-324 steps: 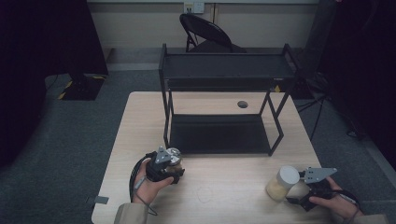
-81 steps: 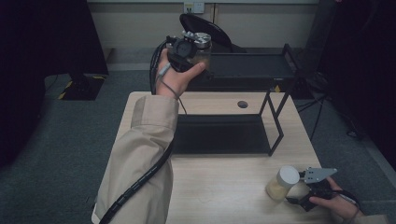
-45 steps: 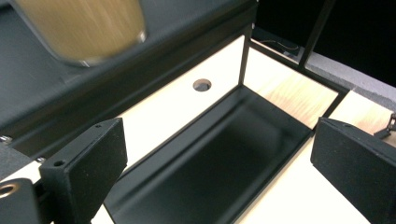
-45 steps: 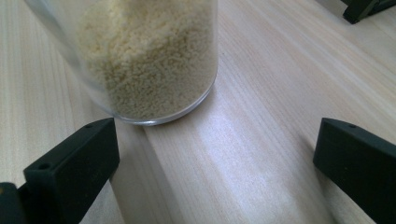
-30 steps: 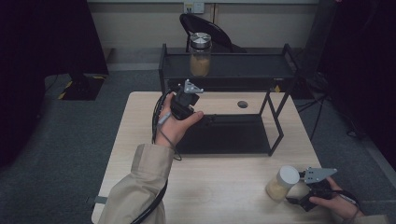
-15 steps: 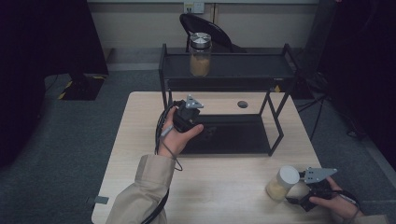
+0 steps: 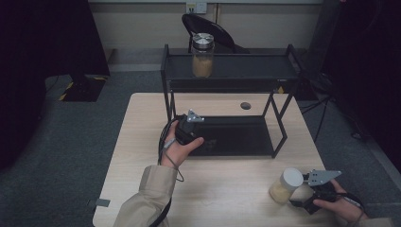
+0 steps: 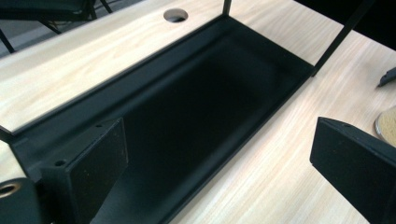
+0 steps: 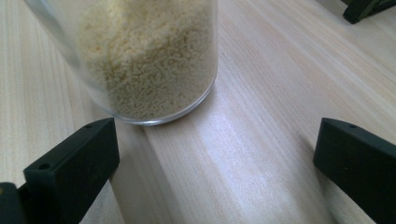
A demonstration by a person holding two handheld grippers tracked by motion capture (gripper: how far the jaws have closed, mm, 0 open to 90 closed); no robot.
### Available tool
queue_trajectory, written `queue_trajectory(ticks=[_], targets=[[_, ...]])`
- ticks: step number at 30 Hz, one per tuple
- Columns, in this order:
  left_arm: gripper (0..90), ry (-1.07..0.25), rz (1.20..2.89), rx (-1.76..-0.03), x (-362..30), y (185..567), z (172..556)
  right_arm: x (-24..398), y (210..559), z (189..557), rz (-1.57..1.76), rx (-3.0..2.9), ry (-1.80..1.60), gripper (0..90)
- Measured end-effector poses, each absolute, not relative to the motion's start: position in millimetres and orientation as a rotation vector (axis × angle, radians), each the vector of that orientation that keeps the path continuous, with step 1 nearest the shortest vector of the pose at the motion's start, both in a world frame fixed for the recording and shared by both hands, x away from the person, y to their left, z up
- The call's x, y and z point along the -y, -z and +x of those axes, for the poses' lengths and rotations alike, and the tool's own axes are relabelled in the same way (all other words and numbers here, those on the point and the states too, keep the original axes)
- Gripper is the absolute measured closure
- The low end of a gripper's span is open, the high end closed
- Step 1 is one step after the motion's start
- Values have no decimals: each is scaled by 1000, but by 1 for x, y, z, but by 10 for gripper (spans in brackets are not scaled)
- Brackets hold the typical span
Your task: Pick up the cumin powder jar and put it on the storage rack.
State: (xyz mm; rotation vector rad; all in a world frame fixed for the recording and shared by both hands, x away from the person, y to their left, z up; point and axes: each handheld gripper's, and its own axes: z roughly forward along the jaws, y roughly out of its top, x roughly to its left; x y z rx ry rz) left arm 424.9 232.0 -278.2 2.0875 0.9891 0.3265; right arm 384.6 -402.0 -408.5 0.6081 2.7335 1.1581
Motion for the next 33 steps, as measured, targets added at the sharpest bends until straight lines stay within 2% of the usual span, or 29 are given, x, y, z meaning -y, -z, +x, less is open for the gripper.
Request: queue_trajectory(ticks=[33], targets=[[36, -216, 2135, -976, -244, 346, 404, 402, 408, 384, 609, -2733, -1158, 0]])
